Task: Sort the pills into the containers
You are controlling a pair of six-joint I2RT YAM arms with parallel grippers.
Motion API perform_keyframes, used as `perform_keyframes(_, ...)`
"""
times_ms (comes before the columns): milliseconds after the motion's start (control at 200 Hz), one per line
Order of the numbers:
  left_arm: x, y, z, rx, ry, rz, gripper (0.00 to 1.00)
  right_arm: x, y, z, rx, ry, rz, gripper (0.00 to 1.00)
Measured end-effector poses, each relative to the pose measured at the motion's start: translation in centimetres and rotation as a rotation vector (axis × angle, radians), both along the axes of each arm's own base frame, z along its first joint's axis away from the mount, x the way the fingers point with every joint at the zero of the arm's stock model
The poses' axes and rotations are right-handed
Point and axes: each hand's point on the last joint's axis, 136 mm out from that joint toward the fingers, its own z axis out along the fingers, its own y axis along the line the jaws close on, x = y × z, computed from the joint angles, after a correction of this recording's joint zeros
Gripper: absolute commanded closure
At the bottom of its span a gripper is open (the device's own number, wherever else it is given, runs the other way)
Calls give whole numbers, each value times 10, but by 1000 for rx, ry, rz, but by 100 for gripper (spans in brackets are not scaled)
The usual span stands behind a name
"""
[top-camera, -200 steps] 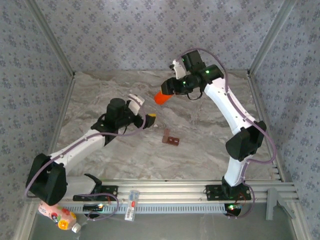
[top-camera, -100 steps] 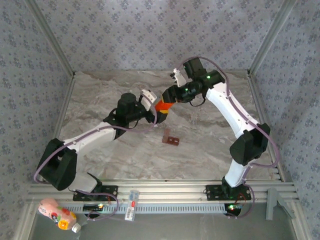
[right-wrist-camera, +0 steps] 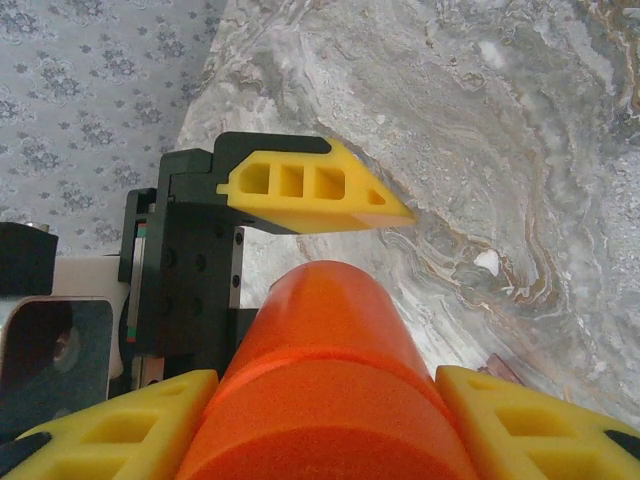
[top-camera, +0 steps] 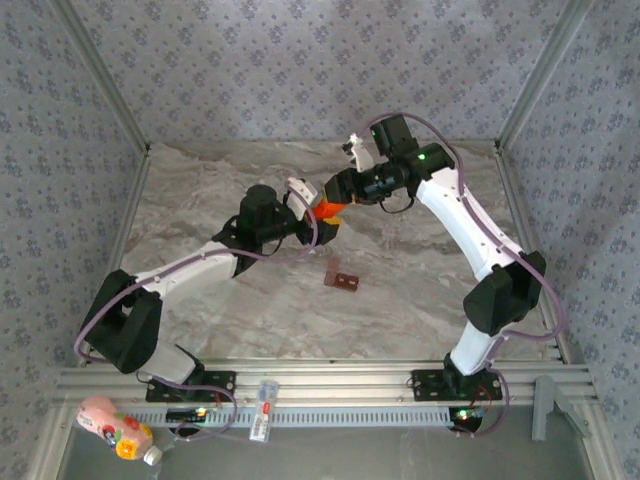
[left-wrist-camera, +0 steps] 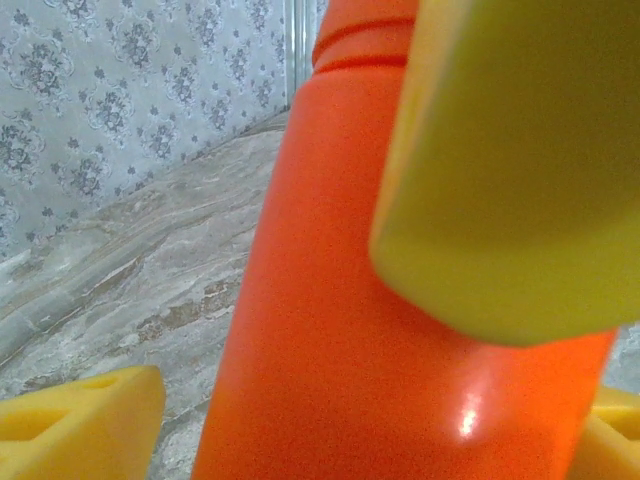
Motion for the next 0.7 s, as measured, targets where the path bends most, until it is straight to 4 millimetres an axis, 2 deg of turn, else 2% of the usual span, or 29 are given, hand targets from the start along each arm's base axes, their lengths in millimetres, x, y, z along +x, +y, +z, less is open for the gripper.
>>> perform_keyframes(240, 0, -3, 6, -21, 5, -14, 26, 0, 0, -2, -1, 5, -2, 76)
perform_keyframes(355, -1, -4, 4, -20, 12, -21, 26, 0, 0, -3, -1, 7, -2, 76)
perform_keyframes(540, 1, -7, -2, -14, 33, -26, 20, 0, 0, -3, -1, 9, -4, 76)
perform_keyframes(700, 1, -7, -3, -14, 38, -26, 25, 0, 0, -3, -1, 9, -4, 76)
